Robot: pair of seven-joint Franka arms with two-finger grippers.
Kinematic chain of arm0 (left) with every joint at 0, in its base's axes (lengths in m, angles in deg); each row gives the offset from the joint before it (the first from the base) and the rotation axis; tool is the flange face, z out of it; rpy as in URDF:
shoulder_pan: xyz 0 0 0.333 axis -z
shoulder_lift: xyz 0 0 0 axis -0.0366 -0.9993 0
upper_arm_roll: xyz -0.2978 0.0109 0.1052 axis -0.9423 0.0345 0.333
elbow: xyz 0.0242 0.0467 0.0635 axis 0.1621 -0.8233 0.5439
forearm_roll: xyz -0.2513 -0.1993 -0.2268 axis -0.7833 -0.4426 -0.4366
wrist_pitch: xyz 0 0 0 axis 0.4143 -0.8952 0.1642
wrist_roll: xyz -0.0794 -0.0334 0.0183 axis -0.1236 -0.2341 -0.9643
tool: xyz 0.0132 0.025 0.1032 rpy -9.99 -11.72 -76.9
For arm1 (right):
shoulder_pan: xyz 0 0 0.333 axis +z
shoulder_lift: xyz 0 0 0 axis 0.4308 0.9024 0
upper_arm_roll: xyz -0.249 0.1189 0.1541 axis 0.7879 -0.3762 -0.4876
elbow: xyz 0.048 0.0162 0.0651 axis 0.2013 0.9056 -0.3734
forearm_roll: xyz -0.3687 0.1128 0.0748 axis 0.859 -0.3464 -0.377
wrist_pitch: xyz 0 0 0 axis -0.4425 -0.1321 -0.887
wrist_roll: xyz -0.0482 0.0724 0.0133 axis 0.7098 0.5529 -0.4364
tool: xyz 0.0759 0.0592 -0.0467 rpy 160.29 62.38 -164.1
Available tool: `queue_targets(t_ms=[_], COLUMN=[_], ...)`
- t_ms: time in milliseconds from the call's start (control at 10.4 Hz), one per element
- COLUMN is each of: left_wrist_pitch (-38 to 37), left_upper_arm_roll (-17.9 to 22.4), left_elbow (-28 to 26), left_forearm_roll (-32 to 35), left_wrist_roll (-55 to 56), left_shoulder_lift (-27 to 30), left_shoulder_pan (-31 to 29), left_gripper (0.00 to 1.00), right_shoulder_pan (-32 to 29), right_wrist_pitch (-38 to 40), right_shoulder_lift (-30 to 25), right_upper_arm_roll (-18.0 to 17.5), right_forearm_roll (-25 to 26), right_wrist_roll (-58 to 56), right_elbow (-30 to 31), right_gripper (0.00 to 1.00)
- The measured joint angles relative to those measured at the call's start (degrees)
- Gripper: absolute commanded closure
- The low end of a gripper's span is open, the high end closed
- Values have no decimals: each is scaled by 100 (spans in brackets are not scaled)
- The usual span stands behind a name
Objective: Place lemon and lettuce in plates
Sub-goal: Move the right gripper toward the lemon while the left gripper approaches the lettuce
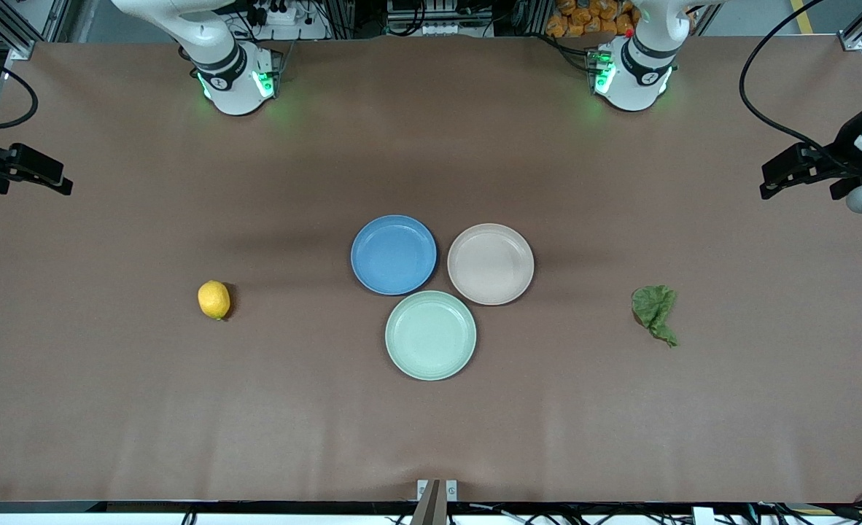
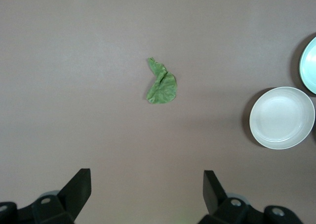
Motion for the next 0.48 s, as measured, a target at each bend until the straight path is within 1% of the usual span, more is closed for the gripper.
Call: queue_targets(t_ms=[288,480], left_wrist_pitch=[-22,-59], left_upper_arm_roll=[6,23], left_elbow=[-18,-206], left_forearm_roll=[0,3], left_wrist_roll=[0,0], left_shoulder_lift=[-26,-286], left_shoulder_pan=[0,-85], left_gripper=[0,0], right_shoulder_pan=[0,0], right_wrist_pitch=[0,0], right_shoulder_lift=[0,4], right_upper_arm_roll=[0,1], right_forearm_roll=[0,0], right_wrist_roll=[0,0], right_elbow=[0,2], right_gripper=[0,0])
